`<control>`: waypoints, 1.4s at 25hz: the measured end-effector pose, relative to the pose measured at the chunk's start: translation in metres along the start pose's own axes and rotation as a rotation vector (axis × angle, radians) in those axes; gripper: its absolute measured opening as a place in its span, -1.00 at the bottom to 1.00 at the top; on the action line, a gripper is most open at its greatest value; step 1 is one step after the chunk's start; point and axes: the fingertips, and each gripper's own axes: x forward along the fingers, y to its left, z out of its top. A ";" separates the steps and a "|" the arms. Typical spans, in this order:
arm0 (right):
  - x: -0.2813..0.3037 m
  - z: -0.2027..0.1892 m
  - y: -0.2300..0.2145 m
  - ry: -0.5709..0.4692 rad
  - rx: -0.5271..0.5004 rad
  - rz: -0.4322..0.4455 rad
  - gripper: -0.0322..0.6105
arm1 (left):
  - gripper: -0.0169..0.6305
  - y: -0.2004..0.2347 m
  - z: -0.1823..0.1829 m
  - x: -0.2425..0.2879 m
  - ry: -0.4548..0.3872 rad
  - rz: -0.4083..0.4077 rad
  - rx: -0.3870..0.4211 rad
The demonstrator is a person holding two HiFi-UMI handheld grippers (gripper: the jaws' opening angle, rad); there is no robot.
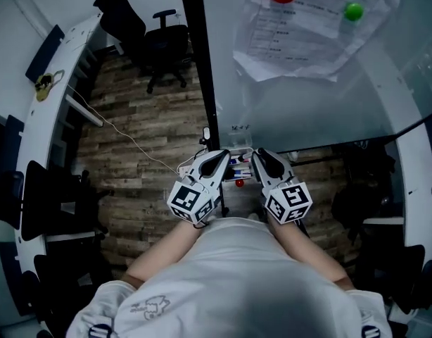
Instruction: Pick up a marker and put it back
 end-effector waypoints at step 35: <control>0.029 -0.118 -0.001 0.426 -0.209 0.283 -0.67 | -0.93 0.043 -0.109 -0.034 0.000 0.392 -0.293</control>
